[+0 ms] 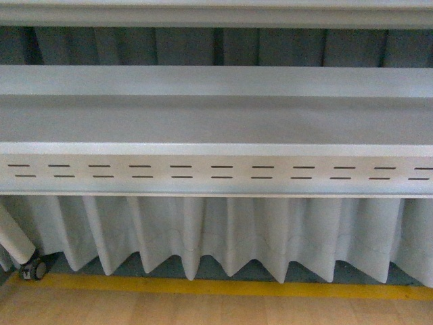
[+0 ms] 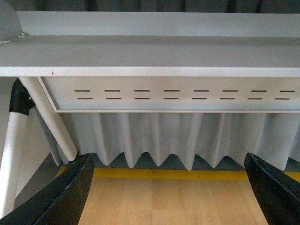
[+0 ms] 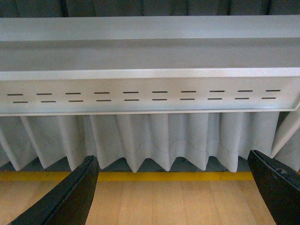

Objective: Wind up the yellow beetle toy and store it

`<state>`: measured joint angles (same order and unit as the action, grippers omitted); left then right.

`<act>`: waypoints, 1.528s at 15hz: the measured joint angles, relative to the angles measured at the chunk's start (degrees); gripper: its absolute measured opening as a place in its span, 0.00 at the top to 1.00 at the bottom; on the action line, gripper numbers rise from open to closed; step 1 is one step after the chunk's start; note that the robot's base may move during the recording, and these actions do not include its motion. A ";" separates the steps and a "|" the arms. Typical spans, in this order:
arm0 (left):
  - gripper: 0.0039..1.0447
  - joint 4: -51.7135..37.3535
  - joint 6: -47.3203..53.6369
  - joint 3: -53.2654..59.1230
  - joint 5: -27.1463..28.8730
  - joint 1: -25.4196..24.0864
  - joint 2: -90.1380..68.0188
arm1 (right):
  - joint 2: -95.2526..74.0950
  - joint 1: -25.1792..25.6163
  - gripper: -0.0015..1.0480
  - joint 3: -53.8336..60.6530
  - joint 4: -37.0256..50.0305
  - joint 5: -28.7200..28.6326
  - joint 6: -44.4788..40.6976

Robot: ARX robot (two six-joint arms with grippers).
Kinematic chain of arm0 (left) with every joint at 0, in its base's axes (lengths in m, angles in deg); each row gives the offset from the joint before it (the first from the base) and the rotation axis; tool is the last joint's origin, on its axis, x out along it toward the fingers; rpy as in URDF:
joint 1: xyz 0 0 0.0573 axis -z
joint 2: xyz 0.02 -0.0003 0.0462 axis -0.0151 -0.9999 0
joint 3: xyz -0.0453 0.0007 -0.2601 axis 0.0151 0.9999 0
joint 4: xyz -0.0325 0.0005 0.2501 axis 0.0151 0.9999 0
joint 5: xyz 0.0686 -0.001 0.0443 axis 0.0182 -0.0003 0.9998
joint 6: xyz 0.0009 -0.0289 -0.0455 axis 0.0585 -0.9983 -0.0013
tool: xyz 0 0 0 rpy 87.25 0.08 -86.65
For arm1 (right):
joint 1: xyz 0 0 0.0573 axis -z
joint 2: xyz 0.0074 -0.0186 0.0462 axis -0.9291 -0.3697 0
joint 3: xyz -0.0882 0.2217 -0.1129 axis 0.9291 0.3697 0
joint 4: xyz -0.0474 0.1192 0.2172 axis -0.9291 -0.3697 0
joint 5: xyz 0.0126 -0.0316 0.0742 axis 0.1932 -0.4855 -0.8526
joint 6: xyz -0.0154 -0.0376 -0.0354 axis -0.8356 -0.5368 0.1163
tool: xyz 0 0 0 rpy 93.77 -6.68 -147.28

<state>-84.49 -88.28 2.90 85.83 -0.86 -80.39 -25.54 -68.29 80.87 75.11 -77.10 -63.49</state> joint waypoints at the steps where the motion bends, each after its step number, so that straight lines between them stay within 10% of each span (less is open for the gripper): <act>1: 0.06 0.00 0.00 0.00 0.00 0.00 0.00 | 0.00 0.00 0.06 0.00 0.00 0.00 -0.02; 23: 0.06 0.02 0.00 0.00 -0.02 0.00 0.00 | 0.02 0.00 0.06 0.00 -0.11 -0.02 0.00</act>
<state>-84.47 -88.28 2.90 85.81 -0.86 -80.39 -25.52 -68.29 80.87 75.00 -77.12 -63.49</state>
